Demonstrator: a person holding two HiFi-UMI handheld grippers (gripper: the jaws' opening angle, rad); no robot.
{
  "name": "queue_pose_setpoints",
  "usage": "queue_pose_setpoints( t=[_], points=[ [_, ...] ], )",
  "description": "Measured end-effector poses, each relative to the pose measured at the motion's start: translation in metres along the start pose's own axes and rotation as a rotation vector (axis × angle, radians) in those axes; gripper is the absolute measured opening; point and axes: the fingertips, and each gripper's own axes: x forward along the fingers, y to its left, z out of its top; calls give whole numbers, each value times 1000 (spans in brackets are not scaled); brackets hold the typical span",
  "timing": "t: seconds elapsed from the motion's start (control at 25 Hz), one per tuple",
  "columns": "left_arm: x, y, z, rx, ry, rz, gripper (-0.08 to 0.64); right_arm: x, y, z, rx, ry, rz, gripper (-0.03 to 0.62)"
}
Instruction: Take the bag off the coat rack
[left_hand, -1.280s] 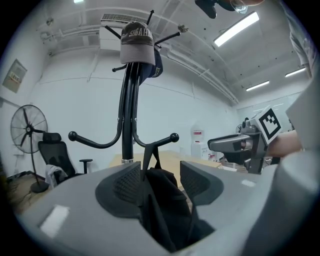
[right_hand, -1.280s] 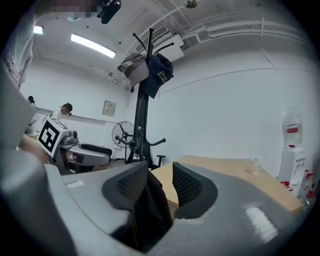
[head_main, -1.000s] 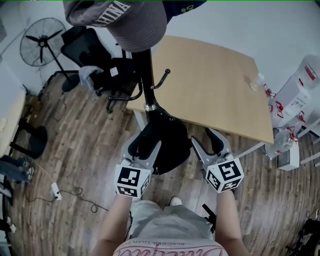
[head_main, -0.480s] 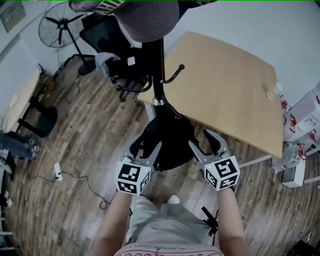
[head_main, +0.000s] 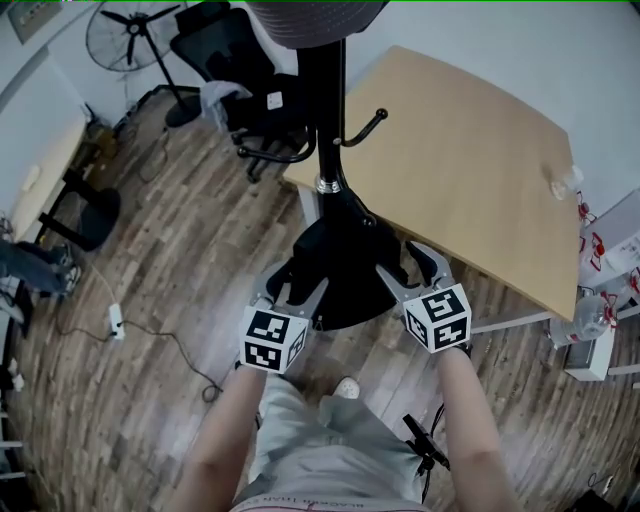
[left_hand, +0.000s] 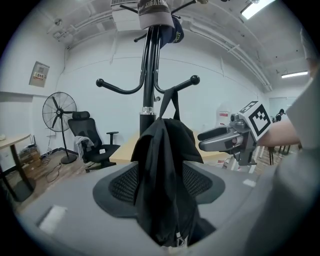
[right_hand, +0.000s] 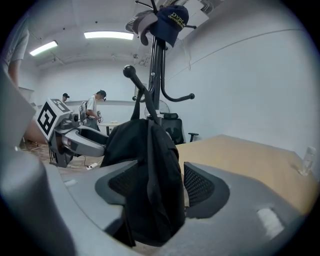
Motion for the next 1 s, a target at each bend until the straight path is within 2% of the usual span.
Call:
queue_pose_setpoints(
  t=[0.24, 0.36, 0.52, 0.72, 0.92, 1.0],
  points=[
    [16, 3, -15, 10, 18, 15, 268, 23, -2, -10, -49, 62, 40, 284],
    [26, 7, -19, -13, 26, 13, 270, 38, -3, -23, -69, 122, 42, 311],
    [38, 6, -24, -39, 47, -1, 270, 56, -9, -42, -22, 164, 56, 318],
    [53, 8, -28, -44, 74, -16, 261, 77, -14, -47, 98, 144, 89, 319],
    [63, 11, -34, -67, 83, 16, 246, 94, -12, -58, 75, 192, 76, 308],
    [66, 13, -37, -70, 89, 40, 235, 94, -14, -57, 99, 177, 65, 258]
  ],
)
